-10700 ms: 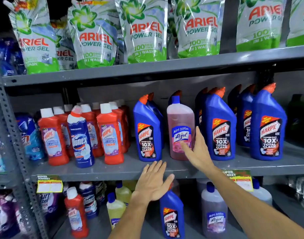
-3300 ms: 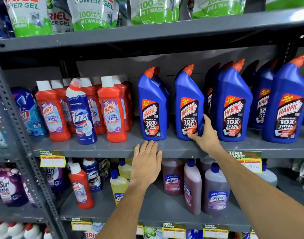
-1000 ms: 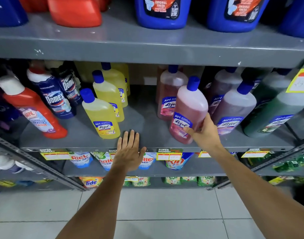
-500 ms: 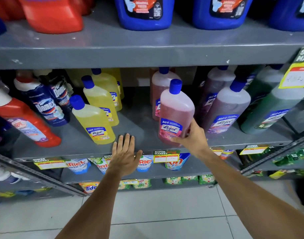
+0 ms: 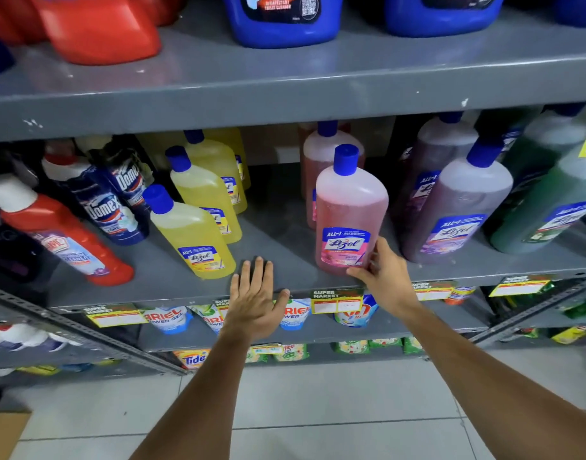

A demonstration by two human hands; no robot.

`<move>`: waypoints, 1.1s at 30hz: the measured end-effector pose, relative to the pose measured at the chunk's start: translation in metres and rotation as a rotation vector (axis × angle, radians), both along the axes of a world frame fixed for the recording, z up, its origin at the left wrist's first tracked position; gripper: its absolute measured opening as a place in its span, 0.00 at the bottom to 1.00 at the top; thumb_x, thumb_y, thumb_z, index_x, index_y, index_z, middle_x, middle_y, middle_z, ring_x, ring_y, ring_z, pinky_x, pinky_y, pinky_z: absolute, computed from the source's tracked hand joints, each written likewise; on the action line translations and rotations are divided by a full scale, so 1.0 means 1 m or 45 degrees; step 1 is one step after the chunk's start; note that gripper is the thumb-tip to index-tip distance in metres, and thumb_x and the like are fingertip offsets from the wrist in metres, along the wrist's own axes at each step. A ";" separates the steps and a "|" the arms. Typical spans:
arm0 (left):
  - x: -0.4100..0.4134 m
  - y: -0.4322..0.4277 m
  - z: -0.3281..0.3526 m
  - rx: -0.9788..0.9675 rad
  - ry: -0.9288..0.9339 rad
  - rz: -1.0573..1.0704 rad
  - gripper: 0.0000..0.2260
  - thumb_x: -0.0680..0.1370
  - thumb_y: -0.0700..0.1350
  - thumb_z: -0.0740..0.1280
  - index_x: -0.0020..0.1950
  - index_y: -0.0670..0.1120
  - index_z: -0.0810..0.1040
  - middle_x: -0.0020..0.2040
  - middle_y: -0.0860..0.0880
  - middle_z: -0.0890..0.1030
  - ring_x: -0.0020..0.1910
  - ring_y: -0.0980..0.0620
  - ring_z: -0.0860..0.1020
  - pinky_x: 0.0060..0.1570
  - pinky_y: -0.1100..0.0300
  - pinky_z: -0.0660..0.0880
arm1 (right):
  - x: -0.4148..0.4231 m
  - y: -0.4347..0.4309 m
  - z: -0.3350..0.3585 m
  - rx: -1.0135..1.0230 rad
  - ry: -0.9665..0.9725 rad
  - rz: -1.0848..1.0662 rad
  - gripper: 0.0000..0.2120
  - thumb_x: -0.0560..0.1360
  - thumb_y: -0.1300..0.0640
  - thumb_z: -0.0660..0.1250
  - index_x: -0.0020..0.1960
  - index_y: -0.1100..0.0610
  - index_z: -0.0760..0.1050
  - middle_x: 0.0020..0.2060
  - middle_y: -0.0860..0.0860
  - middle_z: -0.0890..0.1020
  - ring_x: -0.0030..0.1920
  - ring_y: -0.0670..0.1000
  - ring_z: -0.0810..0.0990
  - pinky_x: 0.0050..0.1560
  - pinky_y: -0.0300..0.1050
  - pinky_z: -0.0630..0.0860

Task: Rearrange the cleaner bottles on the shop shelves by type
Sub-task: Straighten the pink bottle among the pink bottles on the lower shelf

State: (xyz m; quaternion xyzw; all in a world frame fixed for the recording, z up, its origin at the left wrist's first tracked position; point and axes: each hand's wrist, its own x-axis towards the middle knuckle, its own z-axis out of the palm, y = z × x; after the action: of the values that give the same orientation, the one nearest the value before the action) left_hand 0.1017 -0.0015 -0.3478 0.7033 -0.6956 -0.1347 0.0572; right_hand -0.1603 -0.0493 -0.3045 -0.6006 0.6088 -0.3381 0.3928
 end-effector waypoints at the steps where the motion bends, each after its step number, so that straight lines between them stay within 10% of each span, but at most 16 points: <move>1: -0.001 0.000 0.000 -0.002 0.004 -0.001 0.33 0.81 0.61 0.52 0.81 0.47 0.46 0.82 0.47 0.44 0.80 0.44 0.41 0.77 0.44 0.39 | -0.001 -0.004 -0.002 -0.008 0.018 0.029 0.26 0.73 0.61 0.77 0.66 0.55 0.70 0.54 0.45 0.83 0.52 0.43 0.82 0.61 0.49 0.81; 15: 0.001 -0.002 -0.002 0.031 -0.023 0.004 0.33 0.81 0.61 0.51 0.81 0.48 0.44 0.82 0.47 0.43 0.80 0.45 0.39 0.77 0.45 0.38 | 0.000 -0.014 -0.017 -0.008 0.075 0.117 0.31 0.76 0.57 0.74 0.73 0.47 0.63 0.59 0.40 0.79 0.57 0.41 0.78 0.56 0.34 0.74; 33: 0.003 -0.003 -0.005 0.049 -0.036 0.008 0.33 0.81 0.62 0.50 0.81 0.48 0.44 0.82 0.47 0.43 0.80 0.44 0.40 0.76 0.45 0.38 | 0.009 -0.008 -0.014 -0.023 0.069 0.081 0.30 0.76 0.60 0.74 0.74 0.51 0.65 0.67 0.50 0.79 0.66 0.50 0.77 0.68 0.54 0.76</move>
State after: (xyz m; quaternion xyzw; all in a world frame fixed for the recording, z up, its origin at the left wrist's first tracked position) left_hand 0.1045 -0.0049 -0.3532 0.7084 -0.6913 -0.1379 0.0344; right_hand -0.1517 -0.0569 -0.3183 -0.6321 0.5967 -0.3147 0.3812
